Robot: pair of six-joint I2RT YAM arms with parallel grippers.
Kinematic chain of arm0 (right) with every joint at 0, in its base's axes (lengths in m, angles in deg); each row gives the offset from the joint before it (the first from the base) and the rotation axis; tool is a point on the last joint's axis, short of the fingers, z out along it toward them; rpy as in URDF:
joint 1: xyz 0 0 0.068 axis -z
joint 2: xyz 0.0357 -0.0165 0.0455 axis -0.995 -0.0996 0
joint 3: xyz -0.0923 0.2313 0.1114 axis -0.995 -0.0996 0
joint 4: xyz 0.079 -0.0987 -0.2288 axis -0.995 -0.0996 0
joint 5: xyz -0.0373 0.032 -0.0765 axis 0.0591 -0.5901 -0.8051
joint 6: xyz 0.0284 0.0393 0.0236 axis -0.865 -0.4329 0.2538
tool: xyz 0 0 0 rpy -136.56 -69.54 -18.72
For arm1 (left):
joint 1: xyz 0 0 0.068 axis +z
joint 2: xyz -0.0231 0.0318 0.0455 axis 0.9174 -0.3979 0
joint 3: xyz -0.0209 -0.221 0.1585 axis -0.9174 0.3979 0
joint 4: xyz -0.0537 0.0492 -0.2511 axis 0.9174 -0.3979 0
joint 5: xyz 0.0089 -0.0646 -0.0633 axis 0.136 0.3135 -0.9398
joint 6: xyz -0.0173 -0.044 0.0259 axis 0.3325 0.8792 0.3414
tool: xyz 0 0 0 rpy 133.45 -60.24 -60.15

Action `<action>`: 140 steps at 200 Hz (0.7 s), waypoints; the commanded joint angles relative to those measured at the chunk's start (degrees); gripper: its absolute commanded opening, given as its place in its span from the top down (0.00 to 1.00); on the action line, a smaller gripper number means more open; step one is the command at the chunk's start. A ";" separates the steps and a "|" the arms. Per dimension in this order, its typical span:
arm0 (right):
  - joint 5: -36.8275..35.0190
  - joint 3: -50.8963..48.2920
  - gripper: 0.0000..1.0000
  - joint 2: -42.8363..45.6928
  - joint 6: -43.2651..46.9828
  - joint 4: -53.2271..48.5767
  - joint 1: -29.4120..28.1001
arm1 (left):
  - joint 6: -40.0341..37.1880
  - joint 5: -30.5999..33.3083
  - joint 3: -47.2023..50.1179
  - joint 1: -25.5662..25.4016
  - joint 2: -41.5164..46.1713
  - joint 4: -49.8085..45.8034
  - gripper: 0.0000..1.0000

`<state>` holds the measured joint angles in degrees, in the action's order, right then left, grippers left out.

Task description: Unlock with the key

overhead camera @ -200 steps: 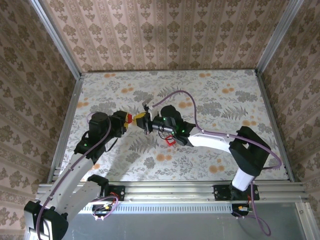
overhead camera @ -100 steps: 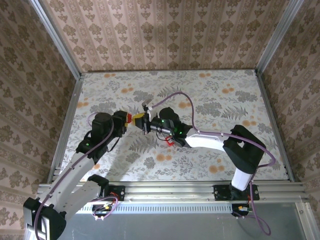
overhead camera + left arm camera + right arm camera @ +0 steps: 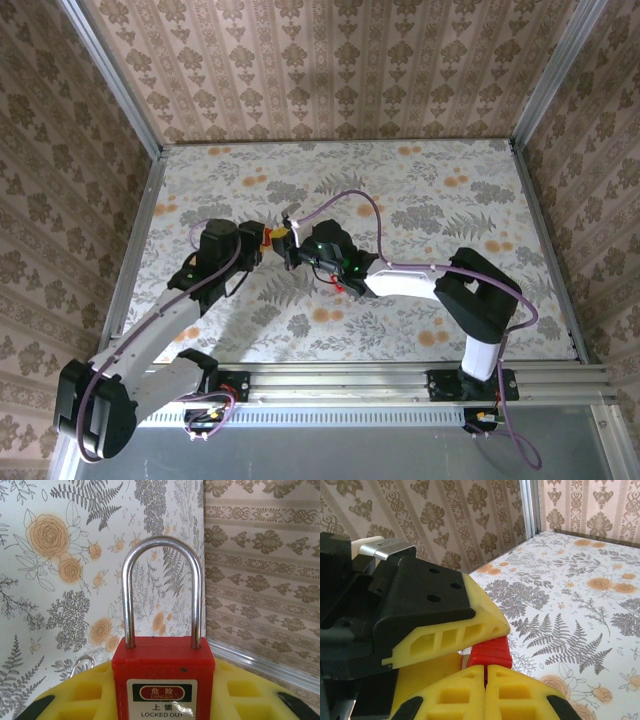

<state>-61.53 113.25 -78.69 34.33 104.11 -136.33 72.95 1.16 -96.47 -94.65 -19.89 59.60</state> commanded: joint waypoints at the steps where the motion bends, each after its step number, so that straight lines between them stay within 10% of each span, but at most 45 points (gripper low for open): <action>1: 12.10 4.33 1.00 -3.24 -4.24 7.77 -2.26 | 0.34 -21.44 -4.05 -6.01 0.39 10.76 1.00; 140: 14.88 -7.83 0.63 8.76 -16.75 -6.58 2.32 | -15.62 -17.36 -2.85 10.84 8.64 -16.08 1.00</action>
<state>-45.83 107.24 -73.07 19.01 100.44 -134.10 62.50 -16.28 -96.10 -85.56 -12.44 49.02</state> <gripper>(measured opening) 0.336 0.334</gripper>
